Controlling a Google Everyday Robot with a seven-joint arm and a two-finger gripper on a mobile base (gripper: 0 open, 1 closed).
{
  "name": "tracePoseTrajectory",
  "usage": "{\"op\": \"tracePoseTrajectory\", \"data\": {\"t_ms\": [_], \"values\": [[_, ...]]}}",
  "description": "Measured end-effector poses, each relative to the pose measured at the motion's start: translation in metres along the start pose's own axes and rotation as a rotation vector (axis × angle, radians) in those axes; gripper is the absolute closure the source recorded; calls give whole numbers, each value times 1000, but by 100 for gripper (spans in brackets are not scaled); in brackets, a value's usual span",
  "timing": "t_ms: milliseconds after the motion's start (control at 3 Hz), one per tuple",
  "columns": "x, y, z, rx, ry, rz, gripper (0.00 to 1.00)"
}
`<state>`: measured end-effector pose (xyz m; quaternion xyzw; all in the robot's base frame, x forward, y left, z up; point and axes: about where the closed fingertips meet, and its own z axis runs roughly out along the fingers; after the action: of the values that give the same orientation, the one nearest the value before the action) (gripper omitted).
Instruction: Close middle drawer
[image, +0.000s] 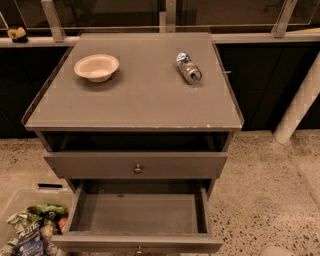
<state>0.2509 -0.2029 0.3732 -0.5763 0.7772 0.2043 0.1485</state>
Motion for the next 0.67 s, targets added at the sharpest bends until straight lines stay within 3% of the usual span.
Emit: {"op": "tracePoseTrajectory", "data": {"t_ms": [333,667], "values": [[-17,-5,8,16,40,-52,0],[-46,-19,5,84,113,-155,0]]}}
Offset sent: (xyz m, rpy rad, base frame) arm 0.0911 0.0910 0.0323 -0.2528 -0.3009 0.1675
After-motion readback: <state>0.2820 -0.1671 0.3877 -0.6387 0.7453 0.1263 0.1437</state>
